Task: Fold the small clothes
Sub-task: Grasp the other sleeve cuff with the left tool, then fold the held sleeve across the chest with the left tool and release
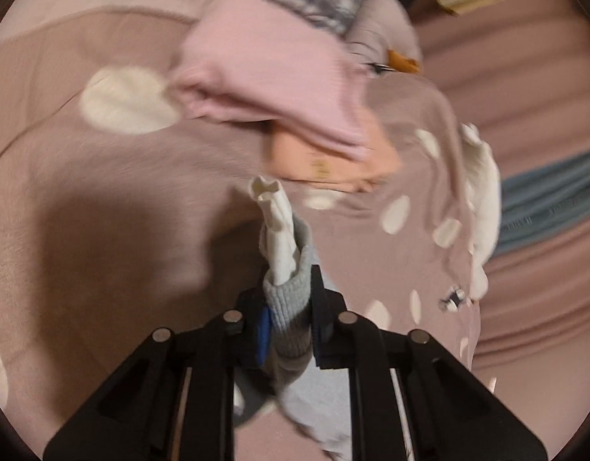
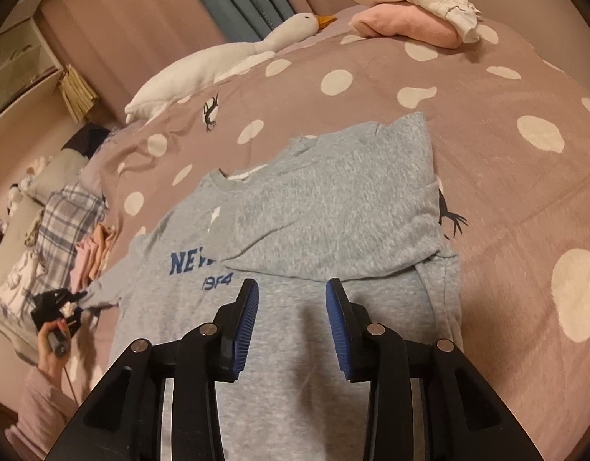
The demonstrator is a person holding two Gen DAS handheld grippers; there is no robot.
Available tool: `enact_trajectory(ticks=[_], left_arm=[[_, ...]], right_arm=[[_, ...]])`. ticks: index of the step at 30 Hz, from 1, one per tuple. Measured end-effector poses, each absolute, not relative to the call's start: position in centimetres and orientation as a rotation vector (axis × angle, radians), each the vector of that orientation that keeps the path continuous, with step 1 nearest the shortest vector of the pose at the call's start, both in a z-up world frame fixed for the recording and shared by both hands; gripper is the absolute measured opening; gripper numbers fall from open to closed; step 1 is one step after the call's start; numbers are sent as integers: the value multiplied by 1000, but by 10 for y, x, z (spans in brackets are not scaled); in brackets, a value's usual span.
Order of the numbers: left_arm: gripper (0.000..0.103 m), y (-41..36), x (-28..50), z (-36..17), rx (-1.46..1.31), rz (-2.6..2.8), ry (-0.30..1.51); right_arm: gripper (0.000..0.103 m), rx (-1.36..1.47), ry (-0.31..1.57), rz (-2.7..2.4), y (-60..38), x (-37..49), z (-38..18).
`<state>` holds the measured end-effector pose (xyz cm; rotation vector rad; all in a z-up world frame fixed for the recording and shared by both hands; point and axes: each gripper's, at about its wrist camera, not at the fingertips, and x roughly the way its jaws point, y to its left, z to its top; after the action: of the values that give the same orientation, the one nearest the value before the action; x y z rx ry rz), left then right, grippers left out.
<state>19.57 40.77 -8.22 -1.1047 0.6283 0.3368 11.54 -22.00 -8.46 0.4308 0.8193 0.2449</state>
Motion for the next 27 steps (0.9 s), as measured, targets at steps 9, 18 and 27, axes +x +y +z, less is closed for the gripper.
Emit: enact_trajectory(ticks=[9,18,27], left_arm=[[15,297,230,4,-723,106,634],[15,140,246,38,-508,-182,671],[27,3,262,-10,-283,-310,857]], right_arm=[[36,466,804,256,-225,101,-82],[36,516,803,294,-229,90,-86],[36,579,809,297,-241,82,-94]])
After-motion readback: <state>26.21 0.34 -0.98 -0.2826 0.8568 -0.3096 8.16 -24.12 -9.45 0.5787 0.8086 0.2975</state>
